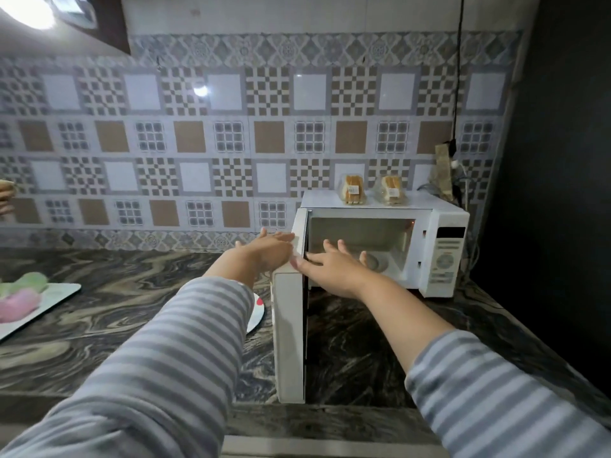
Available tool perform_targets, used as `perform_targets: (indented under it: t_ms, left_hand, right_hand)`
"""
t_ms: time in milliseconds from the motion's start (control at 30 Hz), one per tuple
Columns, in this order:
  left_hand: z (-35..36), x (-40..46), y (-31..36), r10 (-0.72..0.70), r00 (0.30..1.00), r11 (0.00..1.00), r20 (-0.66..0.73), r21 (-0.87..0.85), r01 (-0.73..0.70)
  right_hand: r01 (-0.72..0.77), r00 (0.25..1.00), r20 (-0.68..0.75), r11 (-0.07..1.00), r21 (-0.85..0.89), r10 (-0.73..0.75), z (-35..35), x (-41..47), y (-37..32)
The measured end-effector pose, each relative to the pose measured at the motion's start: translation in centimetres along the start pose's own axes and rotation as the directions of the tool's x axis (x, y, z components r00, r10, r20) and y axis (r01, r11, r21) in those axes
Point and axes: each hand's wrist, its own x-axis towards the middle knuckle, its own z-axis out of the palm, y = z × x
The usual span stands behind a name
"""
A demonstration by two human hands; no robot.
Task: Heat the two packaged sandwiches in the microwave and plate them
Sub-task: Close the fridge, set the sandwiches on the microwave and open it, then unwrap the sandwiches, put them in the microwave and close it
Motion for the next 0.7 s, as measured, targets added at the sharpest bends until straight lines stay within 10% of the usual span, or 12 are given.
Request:
perform_targets:
  t_ms: [700]
  left_hand:
    - [2.3,15.9,11.6,0.106,0.961,0.993,-0.256,0.079,-0.089]
  right_hand:
    - [-0.213,0.95,-0.252,0.973,-0.085,0.186,-6.0,14.2,16.3]
